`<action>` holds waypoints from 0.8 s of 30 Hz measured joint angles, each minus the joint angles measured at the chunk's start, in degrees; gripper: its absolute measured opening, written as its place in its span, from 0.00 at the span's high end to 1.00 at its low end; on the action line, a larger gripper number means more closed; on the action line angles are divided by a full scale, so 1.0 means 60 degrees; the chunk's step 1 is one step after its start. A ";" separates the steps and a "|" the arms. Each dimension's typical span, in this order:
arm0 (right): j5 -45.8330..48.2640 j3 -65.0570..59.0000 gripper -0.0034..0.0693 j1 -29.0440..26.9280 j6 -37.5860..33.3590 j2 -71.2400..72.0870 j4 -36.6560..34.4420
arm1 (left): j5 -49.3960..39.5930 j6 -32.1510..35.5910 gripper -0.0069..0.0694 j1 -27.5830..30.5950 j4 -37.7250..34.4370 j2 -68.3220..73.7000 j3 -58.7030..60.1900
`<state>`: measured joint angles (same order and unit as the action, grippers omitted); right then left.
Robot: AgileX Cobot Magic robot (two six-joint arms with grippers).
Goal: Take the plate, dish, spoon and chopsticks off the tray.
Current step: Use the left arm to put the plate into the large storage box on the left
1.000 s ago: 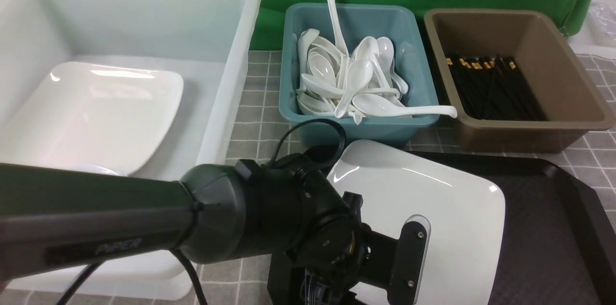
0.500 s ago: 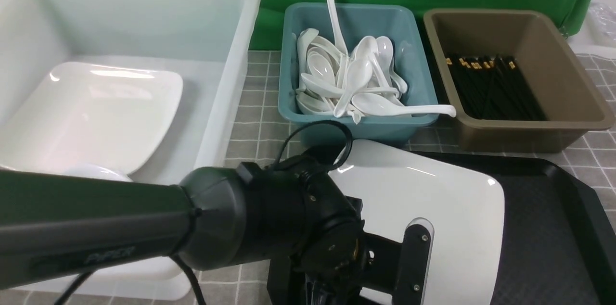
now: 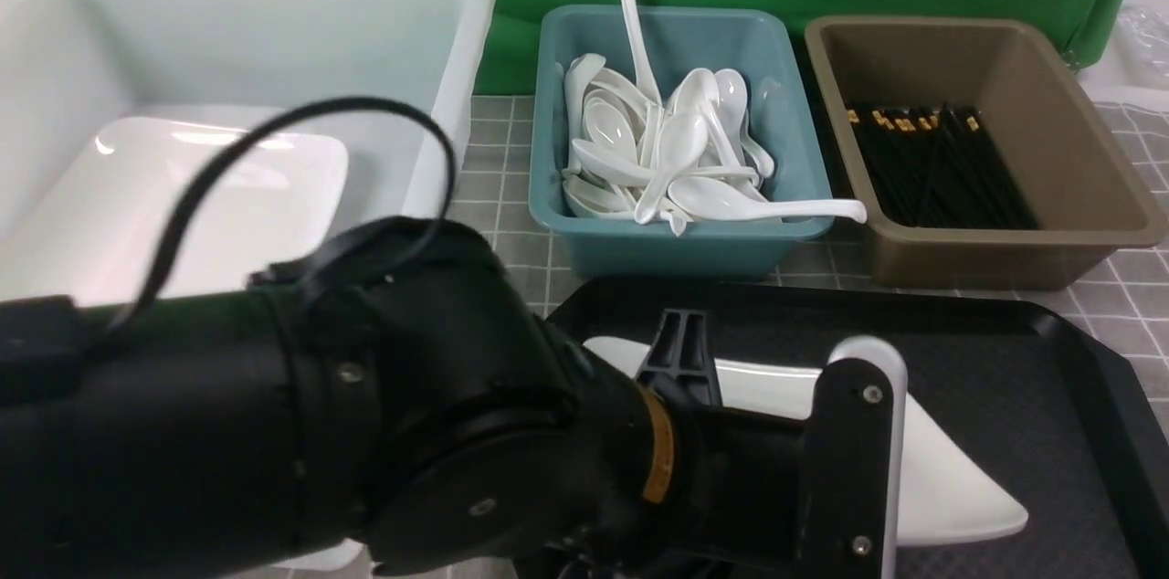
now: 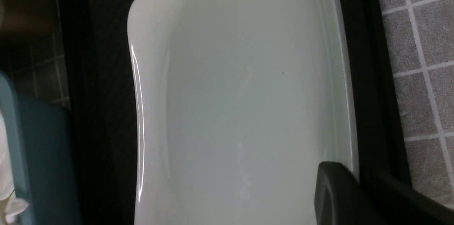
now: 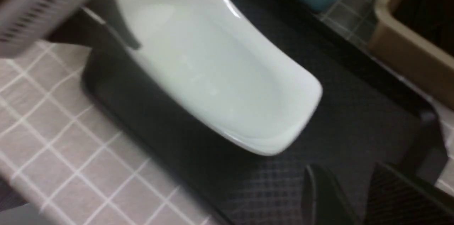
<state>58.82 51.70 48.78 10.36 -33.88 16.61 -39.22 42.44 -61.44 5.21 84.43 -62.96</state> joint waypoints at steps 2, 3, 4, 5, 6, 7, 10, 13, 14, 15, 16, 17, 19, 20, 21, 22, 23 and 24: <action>-0.0023 0.0000 0.63 0.0000 0.0178 0.0000 0.0346 | 0.0059 -0.0041 0.88 0.0000 0.0126 -0.0259 0.0000; -0.0023 0.0000 0.63 0.0000 0.0362 0.0000 0.0616 | 0.0105 -0.0040 0.88 0.0000 0.0169 -0.0396 0.0000; -0.0023 0.0000 0.63 0.0000 0.0460 0.0000 0.0751 | 0.0129 -0.0040 0.88 0.0000 0.0178 -0.0469 0.0000; -0.0006 0.0000 0.63 0.0000 0.0672 0.0000 0.0938 | 0.0154 -0.0040 0.88 0.0000 0.0189 -0.0585 0.0000; 0.0039 0.0000 0.63 0.0000 0.0937 0.0003 0.1234 | 0.0154 -0.0040 0.88 0.0000 0.0187 -0.0707 0.0000; 0.0048 0.0000 0.63 0.0000 0.1116 0.0012 0.1425 | 0.0163 -0.0040 0.88 0.0000 0.0162 -0.0839 0.0000; 0.0048 0.0000 0.63 0.0000 0.1638 0.0031 0.2018 | 0.0153 -0.0040 0.88 0.0000 -0.0128 -0.1268 0.0008; 0.0048 0.0000 0.63 0.0000 0.1739 0.0031 0.2200 | 0.0089 -0.0007 0.88 0.0000 -0.0292 -0.1724 0.0008; 0.0048 0.0000 0.64 0.0000 0.1805 0.0031 0.2229 | 0.0062 -0.0007 0.88 0.0000 -0.0303 -0.1918 0.0008; 0.0048 0.0000 0.64 0.0000 0.1858 0.0031 0.2250 | 0.0043 -0.0034 0.88 0.0000 -0.0303 -0.2159 0.0008; 0.0038 0.0000 0.66 0.0000 0.1892 0.0031 0.2259 | 0.0043 -0.0095 0.88 0.0000 -0.0266 -0.2353 0.0008; 0.0020 0.0000 0.69 0.0000 0.1951 0.0031 0.2270 | 0.0043 -0.0180 0.88 0.0000 -0.0147 -0.2496 0.0008; -0.0046 0.0000 0.73 0.0000 0.2070 0.0031 0.2281 | 0.0043 -0.0579 0.88 0.0000 0.0202 -0.2737 0.0008; -0.0139 0.0000 0.77 0.0000 0.2123 0.0031 0.2281 | 0.0037 -0.0992 0.88 0.0000 0.0596 -0.2914 0.0008; -0.0420 0.0000 0.82 0.0000 0.2158 0.0031 0.2281 | -0.0045 -0.1660 0.88 0.0009 0.1183 -0.3077 0.0008; -0.0624 0.0000 0.86 0.0000 0.2183 0.0031 0.2281 | -0.0162 -0.2110 0.88 0.0053 0.1770 -0.3221 0.0008; -0.0854 0.0000 0.89 0.0000 0.2217 0.0031 0.2268 | -0.0242 -0.2524 0.88 0.0144 0.2171 -0.3330 0.0008; -0.1110 0.0000 0.91 0.0000 0.2248 0.0031 0.2232 | -0.0336 -0.2945 0.88 0.0324 0.2541 -0.3429 0.0008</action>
<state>52.16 51.70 48.78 23.85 -33.69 30.00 -41.24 24.77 -59.49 20.45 63.86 -62.91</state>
